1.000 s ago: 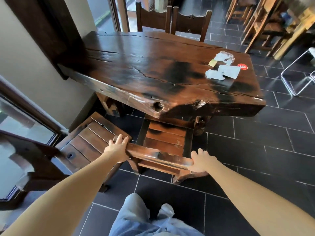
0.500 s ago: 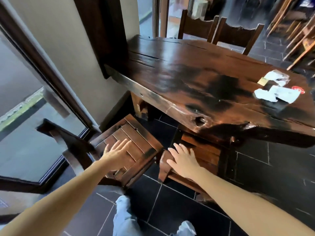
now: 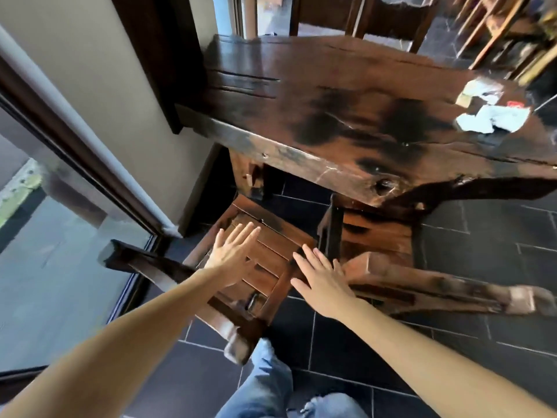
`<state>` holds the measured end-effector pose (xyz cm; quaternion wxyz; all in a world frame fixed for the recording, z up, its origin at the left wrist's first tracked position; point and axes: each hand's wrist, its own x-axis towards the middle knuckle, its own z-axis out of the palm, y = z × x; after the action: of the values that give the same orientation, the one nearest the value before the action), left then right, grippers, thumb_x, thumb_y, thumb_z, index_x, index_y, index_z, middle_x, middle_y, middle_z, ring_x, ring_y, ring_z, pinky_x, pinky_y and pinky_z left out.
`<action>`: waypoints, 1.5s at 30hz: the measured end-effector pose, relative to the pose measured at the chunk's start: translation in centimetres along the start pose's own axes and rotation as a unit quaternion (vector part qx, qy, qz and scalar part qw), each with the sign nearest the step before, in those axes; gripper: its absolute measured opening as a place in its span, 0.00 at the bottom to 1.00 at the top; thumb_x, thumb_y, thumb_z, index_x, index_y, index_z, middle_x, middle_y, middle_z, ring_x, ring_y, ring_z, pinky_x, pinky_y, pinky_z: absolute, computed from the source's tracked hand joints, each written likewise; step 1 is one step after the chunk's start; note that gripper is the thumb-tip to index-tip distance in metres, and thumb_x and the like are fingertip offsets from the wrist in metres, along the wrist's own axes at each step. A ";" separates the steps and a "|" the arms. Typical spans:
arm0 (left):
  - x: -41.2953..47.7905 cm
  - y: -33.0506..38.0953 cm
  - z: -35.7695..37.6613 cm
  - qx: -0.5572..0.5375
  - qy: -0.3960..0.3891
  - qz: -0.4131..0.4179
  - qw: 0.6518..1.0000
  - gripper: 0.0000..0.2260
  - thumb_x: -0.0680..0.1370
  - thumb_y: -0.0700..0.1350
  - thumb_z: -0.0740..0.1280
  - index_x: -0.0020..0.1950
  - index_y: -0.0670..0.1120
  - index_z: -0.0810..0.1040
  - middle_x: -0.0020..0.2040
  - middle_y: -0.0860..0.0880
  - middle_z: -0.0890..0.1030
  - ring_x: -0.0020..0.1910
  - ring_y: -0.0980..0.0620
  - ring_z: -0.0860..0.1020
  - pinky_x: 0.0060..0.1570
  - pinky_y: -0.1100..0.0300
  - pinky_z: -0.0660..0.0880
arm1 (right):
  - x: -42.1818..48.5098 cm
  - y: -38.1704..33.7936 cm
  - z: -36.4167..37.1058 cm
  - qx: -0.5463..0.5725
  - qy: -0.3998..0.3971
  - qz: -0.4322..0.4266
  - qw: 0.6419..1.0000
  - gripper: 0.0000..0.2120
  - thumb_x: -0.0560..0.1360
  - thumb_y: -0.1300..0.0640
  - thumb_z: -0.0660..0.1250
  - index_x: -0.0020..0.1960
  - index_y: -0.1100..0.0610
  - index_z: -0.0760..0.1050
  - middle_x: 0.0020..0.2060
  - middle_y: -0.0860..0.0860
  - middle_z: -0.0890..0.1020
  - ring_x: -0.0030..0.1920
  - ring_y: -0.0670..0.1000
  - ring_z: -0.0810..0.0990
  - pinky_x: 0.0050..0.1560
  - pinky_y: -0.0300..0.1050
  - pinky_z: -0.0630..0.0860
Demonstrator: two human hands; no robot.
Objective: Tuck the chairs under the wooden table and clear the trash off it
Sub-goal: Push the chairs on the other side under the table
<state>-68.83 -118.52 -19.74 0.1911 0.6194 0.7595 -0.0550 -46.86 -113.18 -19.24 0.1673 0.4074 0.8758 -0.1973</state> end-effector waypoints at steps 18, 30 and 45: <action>-6.9 -6.8 1.6 0.025 0.013 0.124 0.992 0.30 0.80 0.54 0.57 0.78 0.53 0.46 0.79 0.53 0.45 0.78 0.52 0.43 0.73 0.41 0.38 | -8.6 -13.2 3.9 0.154 0.017 0.077 0.985 0.27 0.81 0.44 0.50 0.77 0.49 0.51 0.78 0.48 0.52 0.77 0.50 0.49 0.75 0.56 0.53; -6.3 -20.3 0.0 0.099 -0.007 0.005 0.995 0.25 0.79 0.56 0.57 0.75 0.49 0.59 0.78 0.49 0.53 0.78 0.48 0.47 0.73 0.39 0.43 | -4.6 -19.1 9.7 0.225 0.026 0.201 0.953 0.27 0.79 0.46 0.57 0.74 0.55 0.58 0.76 0.53 0.55 0.75 0.57 0.53 0.69 0.56 0.64; -1.0 -28.9 2.2 0.058 0.148 0.154 0.975 0.14 0.74 0.47 0.54 0.44 0.45 0.78 0.43 0.45 0.77 0.39 0.42 0.74 0.36 0.48 0.78 | 0.0 -17.8 10.7 0.068 0.265 0.239 0.932 0.14 0.61 0.64 0.75 0.44 0.51 0.79 0.49 0.49 0.81 0.40 0.54 0.79 0.35 0.48 0.78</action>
<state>-95.98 -126.72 -25.84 0.0462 0.7403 0.6703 0.0230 -59.32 -128.87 -24.79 -0.0567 0.6528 0.7494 -0.0954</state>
